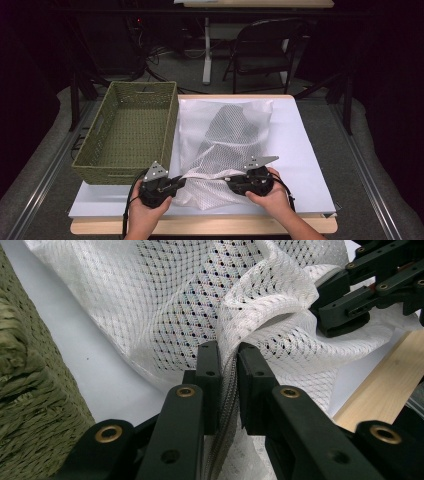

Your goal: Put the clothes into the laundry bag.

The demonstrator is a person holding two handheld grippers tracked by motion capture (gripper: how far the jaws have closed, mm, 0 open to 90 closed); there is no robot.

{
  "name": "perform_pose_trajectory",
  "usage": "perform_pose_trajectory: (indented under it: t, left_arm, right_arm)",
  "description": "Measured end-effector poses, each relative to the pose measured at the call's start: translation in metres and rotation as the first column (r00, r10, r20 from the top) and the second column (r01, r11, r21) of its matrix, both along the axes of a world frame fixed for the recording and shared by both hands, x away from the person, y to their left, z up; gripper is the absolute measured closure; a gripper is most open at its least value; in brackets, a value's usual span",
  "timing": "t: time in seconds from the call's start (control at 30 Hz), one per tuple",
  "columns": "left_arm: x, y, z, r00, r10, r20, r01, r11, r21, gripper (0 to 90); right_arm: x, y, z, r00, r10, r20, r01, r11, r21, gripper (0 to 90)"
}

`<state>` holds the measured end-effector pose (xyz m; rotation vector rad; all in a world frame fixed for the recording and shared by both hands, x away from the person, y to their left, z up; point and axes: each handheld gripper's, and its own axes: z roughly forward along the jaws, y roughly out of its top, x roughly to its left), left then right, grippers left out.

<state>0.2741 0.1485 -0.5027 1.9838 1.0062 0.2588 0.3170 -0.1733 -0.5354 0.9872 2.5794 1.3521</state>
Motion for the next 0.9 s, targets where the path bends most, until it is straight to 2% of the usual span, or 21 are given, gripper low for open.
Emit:
perform_pose_trajectory:
  t: [0.2, 0.3, 0.43, 0.5, 0.7, 0.8, 0.83, 0.9]
  left_arm:
    - [0.001, 0.000, -0.001, 1.0000, 0.000, -0.001, 0.000, 1.0000, 0.001, 80.7]
    - [0.001, 0.000, -0.001, 1.0000, 0.002, 0.000, -0.002, 1.0000, 0.000, 80.2]
    - [0.001, 0.000, -0.001, 1.0000, 0.001, -0.003, -0.001, 1.0000, 0.003, 79.8]
    - [0.001, 0.000, -0.002, 1.0000, 0.004, -0.002, -0.004, 1.0000, 0.003, 79.7]
    - [0.002, 0.001, -0.002, 1.0000, 0.005, -0.001, -0.005, 1.0000, 0.001, 78.1]
    - [0.001, 0.001, -0.001, 0.9999, 0.012, 0.004, -0.012, 0.9999, -0.009, 70.2]
    - [0.001, 0.001, -0.001, 0.9998, 0.020, 0.007, -0.020, 0.9997, -0.015, 61.7]
    - [-0.001, 0.001, 0.003, 0.9995, 0.028, 0.016, -0.028, 0.9993, -0.025, 52.0]
  right_arm:
    - [0.005, 0.006, -0.004, 0.9996, 0.019, -0.019, -0.019, 1.000, 0.007, 62.7]
    - [0.005, 0.007, -0.004, 0.9998, 0.021, -0.003, -0.021, 1.000, 0.010, 67.3]
    - [0.006, 0.004, -0.004, 0.9995, 0.014, -0.029, -0.013, 0.999, 0.033, 77.0]
    - [0.005, 0.004, -0.003, 0.9995, 0.019, -0.027, -0.018, 0.999, 0.038, 81.9]
    - [-0.004, 0.003, 0.002, 0.9990, 0.043, -0.005, -0.043, 0.999, 0.030, 86.6]
    - [-0.004, 0.002, 0.002, 0.9994, 0.034, -0.007, -0.033, 0.998, 0.044, 86.6]
    - [-0.003, 0.001, 0.002, 0.9994, 0.033, -0.012, -0.032, 0.998, 0.052, 86.7]
    - [-0.003, 0.000, 0.002, 0.9993, 0.032, -0.021, -0.031, 0.998, 0.060, 86.7]
